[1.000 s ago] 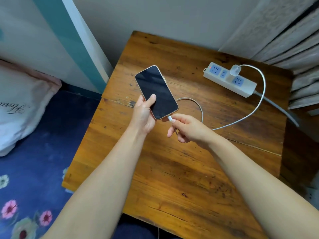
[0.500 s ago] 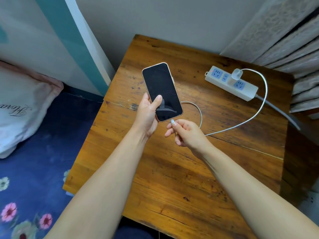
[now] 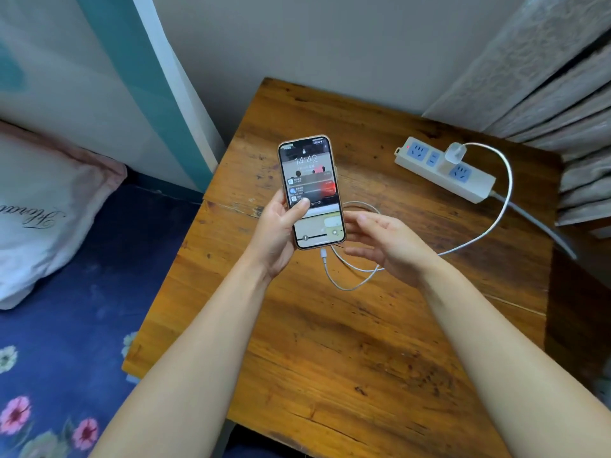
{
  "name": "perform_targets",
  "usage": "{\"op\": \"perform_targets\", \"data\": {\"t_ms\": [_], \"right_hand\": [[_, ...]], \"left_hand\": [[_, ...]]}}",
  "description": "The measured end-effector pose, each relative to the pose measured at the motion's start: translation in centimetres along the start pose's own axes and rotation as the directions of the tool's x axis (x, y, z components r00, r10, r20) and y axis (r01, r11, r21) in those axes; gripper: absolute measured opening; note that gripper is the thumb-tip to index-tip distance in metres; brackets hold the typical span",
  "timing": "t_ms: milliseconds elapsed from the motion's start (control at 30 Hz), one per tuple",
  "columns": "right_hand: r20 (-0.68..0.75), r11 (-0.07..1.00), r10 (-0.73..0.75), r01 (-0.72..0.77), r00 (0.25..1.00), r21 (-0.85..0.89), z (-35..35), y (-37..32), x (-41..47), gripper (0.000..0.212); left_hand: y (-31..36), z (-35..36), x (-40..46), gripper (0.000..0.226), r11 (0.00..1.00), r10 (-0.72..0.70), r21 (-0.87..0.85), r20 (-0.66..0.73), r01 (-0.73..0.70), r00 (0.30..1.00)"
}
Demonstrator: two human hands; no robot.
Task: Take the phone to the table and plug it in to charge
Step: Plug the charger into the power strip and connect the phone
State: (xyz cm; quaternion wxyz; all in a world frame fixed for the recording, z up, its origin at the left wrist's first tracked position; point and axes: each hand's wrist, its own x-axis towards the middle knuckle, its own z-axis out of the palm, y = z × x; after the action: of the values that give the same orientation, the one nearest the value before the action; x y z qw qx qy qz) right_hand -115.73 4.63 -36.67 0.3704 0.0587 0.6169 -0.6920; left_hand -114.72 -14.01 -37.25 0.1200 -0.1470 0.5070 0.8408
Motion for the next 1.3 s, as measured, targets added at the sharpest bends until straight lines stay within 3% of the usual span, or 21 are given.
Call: {"op": "perform_targets", "data": {"t_ms": [167, 367, 1167, 1300], "right_hand": [[-0.015, 0.997, -0.063, 0.063, 0.998, 0.039, 1.0, 0.4, 0.4, 0.025], [-0.034, 0.990, -0.034, 0.039, 0.999, 0.136, 0.9, 1.4, 0.6, 0.020], [-0.063, 0.985, -0.040, 0.050, 0.997, 0.164, 1.9, 1.3, 1.7, 0.020], [-0.122, 0.993, -0.050, 0.063, 0.991, 0.100, 3.9, 0.9, 4.5, 0.023]], "left_hand": [[0.0, 0.2, -0.6, 0.034, 0.999, -0.043, 0.001, 0.004, 0.043, 0.999], [0.9, -0.7, 0.0, 0.065, 0.967, -0.157, -0.206, -0.014, 0.151, 0.988], [0.7, -2.8, 1.4, 0.067, 0.957, -0.162, -0.241, 0.009, 0.159, 0.987], [1.6, -5.3, 2.7, 0.068, 0.959, -0.159, -0.248, -0.070, 0.138, 0.985]]}}
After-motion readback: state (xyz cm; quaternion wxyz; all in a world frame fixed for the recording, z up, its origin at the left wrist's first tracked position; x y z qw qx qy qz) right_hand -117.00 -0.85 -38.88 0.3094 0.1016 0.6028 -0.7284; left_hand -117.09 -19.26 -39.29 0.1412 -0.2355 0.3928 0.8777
